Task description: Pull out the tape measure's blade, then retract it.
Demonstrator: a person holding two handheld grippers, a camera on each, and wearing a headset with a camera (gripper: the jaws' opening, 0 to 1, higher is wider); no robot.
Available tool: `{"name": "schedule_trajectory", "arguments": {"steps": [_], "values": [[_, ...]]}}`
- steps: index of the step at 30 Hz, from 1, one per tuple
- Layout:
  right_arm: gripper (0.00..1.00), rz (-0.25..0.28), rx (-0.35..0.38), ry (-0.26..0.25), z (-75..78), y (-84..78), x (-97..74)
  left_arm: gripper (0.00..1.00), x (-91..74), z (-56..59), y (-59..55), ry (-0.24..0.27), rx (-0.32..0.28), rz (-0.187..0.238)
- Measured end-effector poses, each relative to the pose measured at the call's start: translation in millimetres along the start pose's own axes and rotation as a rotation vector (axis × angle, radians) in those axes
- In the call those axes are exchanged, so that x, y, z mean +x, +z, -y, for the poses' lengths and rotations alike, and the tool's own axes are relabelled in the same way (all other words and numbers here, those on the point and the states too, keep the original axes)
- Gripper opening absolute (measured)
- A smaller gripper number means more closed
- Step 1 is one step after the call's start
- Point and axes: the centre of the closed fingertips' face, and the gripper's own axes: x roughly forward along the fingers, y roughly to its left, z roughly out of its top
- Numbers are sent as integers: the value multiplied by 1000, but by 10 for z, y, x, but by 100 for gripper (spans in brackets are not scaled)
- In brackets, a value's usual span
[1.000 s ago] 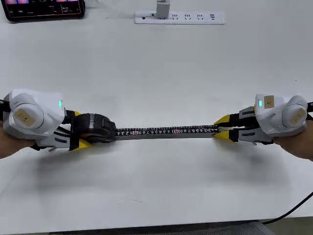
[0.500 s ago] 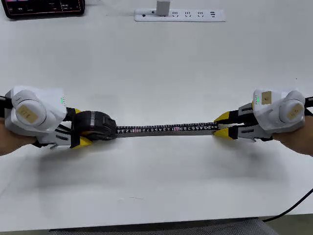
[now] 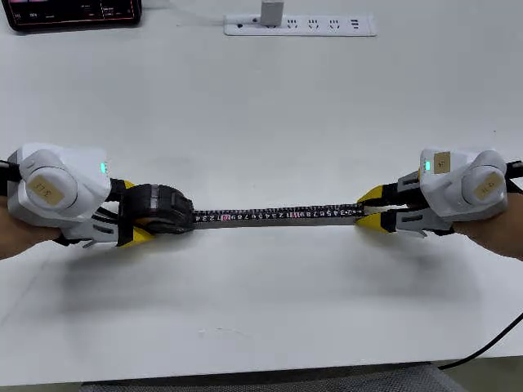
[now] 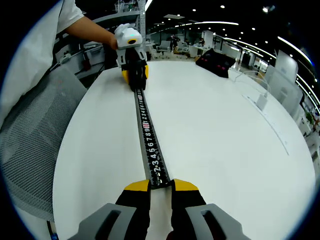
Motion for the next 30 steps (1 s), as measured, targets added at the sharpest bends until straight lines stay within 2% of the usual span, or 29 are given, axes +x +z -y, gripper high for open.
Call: {"name": "schedule_trajectory", "arguments": {"steps": [4,12,15,16,19,30], "values": [[17,-3,7,-7,11,10,4,37,-11,1,-1,-1,-17,0],[16,5,9,-10,20,27,-12,39,-39,-3,-1,-3,-32,6],[18,31,50,-16,9,83,-56,39,-79,-8,-10,7,-45,3],[19,48,81,-13,-8,115,-68,40,-95,-3,-5,6,-57,9],[25,46,107,-36,-15,114,-121,44,-153,14,0,19,-100,25],[38,53,152,-89,-155,120,-227,58,-316,79,-40,102,-205,76]]}}
